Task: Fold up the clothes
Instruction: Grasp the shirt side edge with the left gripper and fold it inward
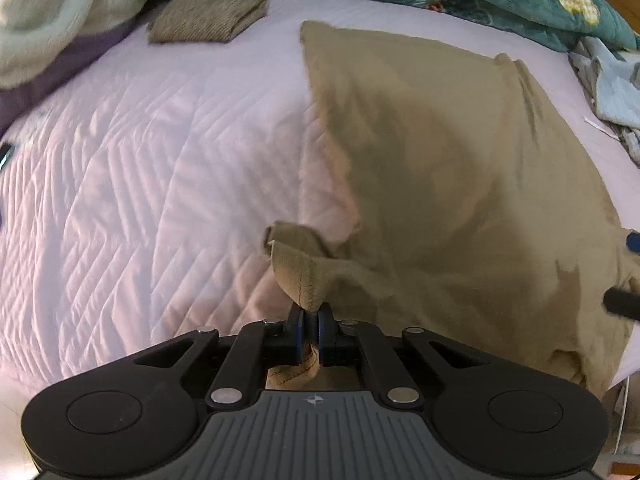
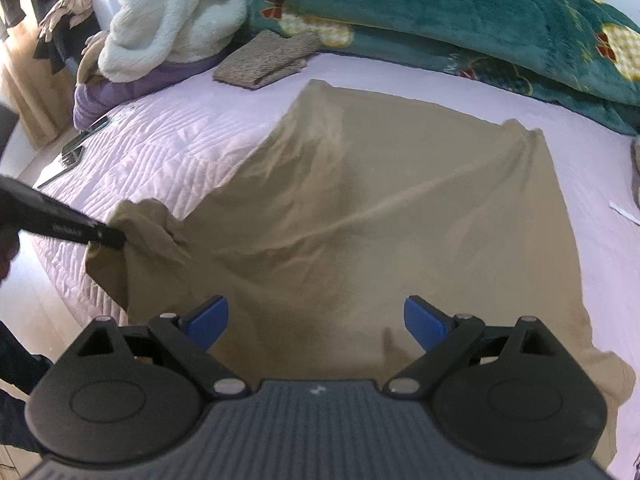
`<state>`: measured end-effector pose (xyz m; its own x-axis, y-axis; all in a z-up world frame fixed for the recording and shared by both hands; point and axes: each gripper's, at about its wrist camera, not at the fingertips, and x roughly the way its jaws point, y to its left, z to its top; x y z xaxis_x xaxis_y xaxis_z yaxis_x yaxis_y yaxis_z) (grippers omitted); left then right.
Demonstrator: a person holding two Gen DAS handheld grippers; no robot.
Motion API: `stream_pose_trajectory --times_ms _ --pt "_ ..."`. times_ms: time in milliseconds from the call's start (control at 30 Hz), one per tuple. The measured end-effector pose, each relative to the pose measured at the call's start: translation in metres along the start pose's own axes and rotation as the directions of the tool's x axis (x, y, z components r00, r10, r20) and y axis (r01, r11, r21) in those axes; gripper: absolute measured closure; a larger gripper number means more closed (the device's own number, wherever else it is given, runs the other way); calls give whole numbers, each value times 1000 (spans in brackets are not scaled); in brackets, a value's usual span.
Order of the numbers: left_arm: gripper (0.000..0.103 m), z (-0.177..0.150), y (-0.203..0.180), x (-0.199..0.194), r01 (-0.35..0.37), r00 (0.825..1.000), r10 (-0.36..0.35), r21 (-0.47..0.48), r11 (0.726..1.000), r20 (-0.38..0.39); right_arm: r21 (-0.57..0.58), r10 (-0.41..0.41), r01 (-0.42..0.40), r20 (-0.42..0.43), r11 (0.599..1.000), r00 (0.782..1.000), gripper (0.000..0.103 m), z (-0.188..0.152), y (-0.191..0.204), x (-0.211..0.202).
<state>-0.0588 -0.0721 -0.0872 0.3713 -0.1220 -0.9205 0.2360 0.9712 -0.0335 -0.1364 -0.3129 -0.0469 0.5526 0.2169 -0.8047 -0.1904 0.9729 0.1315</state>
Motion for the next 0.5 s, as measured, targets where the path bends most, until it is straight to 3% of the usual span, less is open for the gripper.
stream_pose_trajectory --times_ms 333,433,500 --pt "96 62 -144 -7 -43 999 47 220 975 -12 126 -27 26 7 992 1000 8 -31 -90 -29" --pt "83 72 -190 13 -40 997 58 293 955 -51 168 -40 38 7 985 999 8 -42 -122 -34" --pt "61 75 -220 23 -49 995 74 346 937 -59 189 -45 43 4 981 999 8 -50 -141 -36"
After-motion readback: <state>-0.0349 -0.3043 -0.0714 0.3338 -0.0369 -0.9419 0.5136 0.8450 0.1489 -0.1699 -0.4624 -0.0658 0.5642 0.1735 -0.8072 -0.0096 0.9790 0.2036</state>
